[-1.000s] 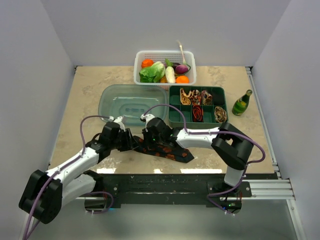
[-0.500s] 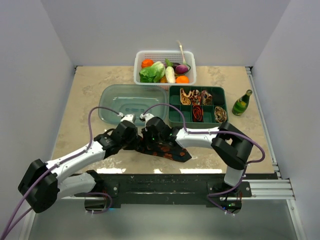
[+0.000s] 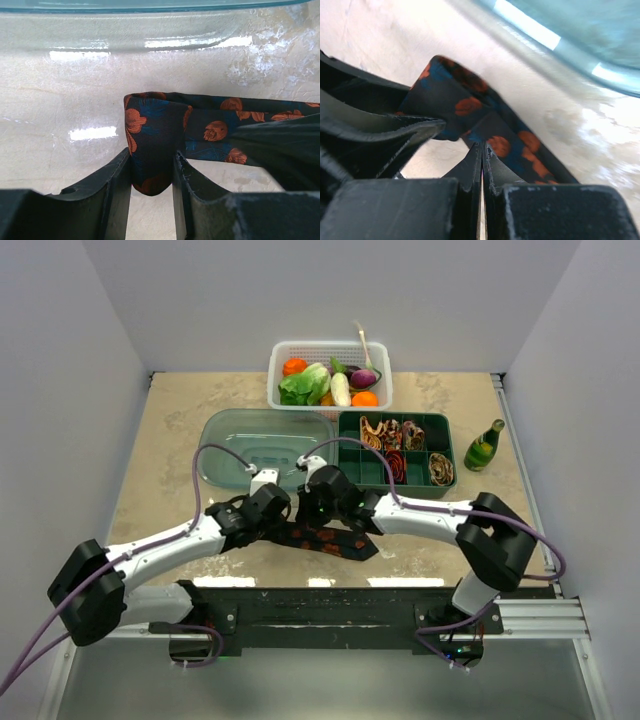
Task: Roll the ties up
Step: Roll the tie at the center of the board.
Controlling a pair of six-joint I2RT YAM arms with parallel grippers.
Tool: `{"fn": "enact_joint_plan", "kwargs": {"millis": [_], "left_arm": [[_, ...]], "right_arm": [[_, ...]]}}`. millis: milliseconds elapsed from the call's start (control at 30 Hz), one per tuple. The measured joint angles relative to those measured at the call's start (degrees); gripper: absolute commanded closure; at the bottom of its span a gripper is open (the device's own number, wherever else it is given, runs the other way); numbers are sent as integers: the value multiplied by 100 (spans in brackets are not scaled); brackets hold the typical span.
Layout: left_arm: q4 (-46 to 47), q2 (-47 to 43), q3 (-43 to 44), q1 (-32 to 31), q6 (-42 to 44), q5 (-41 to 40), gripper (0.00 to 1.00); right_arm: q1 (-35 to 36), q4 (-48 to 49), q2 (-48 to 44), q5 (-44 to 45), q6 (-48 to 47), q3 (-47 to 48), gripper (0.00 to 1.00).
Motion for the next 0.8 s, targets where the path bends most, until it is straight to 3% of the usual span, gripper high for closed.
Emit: {"fn": "enact_joint_plan", "kwargs": {"millis": [267,800], "left_arm": [[-625,396,461,-334,-122,-590,100],[-2334,2225,1899,-1298,-796,-1808,100]], "right_arm": [[-507,-269,-734,227,-33,-428,100],[-822,-588,-964,466,-157,-813,100]]}}
